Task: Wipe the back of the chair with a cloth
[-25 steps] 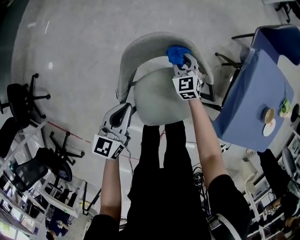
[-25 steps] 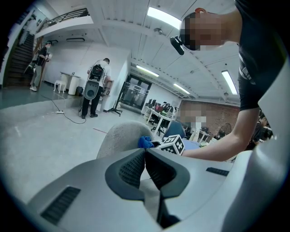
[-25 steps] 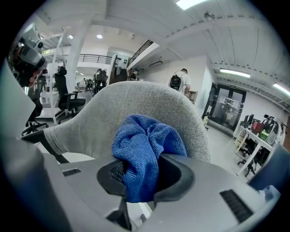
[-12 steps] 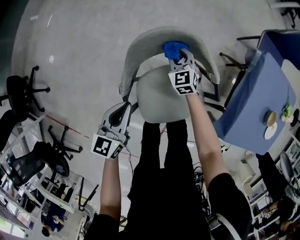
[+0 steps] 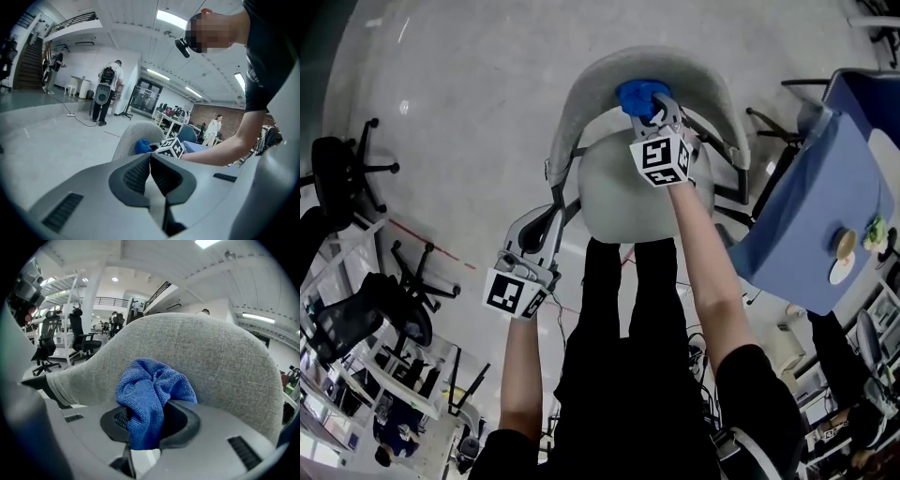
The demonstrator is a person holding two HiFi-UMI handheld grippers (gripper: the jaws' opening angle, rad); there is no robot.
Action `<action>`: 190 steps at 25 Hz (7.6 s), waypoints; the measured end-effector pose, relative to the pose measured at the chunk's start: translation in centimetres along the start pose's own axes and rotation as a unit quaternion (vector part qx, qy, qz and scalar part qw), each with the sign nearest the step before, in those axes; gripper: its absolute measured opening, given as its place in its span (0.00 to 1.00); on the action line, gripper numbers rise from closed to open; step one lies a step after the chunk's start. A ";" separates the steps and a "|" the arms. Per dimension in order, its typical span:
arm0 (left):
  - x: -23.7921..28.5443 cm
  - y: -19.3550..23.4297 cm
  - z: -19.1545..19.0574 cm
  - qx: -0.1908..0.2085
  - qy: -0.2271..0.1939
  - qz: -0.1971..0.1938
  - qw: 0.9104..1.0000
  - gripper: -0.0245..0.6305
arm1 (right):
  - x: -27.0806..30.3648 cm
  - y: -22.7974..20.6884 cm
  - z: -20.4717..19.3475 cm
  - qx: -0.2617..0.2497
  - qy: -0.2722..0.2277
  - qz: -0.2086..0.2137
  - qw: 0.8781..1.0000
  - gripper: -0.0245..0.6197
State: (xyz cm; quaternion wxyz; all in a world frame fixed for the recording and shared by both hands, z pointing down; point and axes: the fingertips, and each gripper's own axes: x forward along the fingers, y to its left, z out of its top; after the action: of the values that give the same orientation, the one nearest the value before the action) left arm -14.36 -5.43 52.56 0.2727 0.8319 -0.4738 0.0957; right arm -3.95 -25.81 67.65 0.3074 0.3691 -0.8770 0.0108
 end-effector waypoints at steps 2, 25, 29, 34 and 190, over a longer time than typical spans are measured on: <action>-0.4 0.4 -0.1 -0.001 0.000 0.004 1.000 0.07 | 0.5 1.3 0.3 -0.007 0.000 0.014 1.000 0.24; -2.5 3.4 -3.5 -0.010 -0.003 0.024 1.000 0.07 | 2.9 11.0 0.1 -0.064 -0.012 0.118 0.991 0.24; -2.5 3.3 -4.2 -0.007 -0.001 0.020 1.000 0.07 | 2.9 13.0 -0.6 -0.073 -0.013 0.134 0.988 0.24; -3.0 3.3 -4.8 -0.002 0.004 0.018 1.000 0.07 | 2.6 15.7 -1.4 -0.080 -0.014 0.157 0.984 0.24; -23.3 -15.2 4.6 0.106 -0.045 -0.088 0.989 0.07 | -44.3 16.0 7.7 0.052 -0.008 0.002 0.999 0.24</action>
State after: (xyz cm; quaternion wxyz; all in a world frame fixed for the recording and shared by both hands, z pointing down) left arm -14.45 15.38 33.48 0.1683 0.8982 -0.3975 0.0831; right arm 5.38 12.33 40.51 0.2810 0.3832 -0.8782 0.0539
